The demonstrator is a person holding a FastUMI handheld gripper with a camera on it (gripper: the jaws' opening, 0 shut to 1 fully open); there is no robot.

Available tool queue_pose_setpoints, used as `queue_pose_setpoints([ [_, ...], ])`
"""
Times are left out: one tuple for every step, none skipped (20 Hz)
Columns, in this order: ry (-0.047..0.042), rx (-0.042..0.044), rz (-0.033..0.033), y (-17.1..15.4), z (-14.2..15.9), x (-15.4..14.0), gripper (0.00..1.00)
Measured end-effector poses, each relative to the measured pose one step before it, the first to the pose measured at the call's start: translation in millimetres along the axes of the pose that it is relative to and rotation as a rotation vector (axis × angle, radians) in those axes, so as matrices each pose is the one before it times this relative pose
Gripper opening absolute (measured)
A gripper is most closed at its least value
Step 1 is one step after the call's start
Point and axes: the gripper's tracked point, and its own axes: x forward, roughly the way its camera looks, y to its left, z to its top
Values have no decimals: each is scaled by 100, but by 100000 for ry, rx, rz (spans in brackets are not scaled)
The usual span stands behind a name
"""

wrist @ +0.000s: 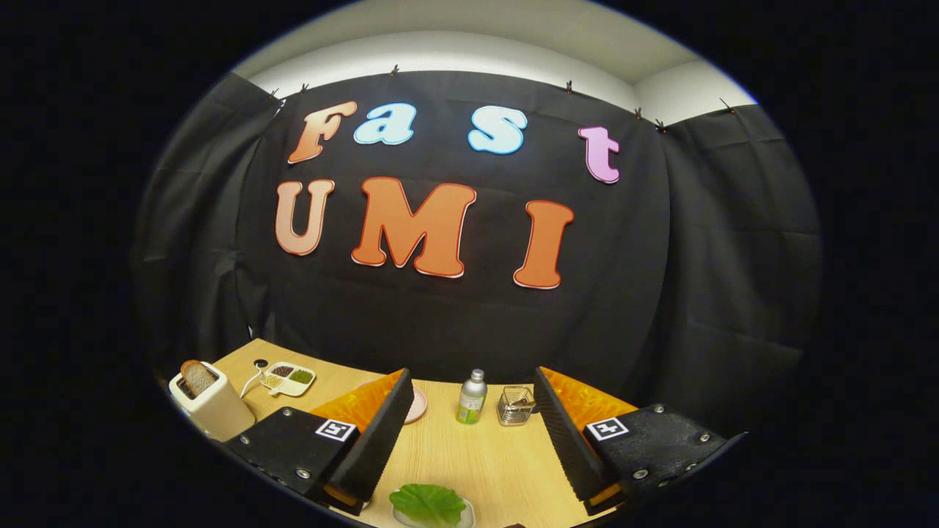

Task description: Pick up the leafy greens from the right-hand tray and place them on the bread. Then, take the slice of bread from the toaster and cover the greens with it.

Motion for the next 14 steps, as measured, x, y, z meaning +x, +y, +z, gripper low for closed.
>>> queue_pose_setpoints([
  [3104, -804, 656, 112, -1144, 27, 98],
  [3023, -169, 1041, 228, -1131, 122, 98],
  [2857, 6, 1050, 160, -1078, 69, 98],
  [3201, -36, 1358, 312, -1238, 204, 98],
  [3377, -187, 868, 256, -1265, 213, 98],
  [3522, -350, 768, 182, -1198, 296, 98],
  [3456, -329, 1269, 277, -1277, 142, 99],
  [3480, -151, 1459, 360, -1237, 252, 99],
  [3627, -33, 2039, 480, -1118, 333, 99],
  [3839, -96, 1709, 250, -1237, 414, 98],
  [4078, -421, 1845, 384, -1276, 178, 98],
  [3122, -340, 1372, 372, -1210, 367, 98],
  [3559, -559, 1648, 329, -1340, 410, 97],
  [3580, -512, 1594, 378, -1321, 507, 97],
])
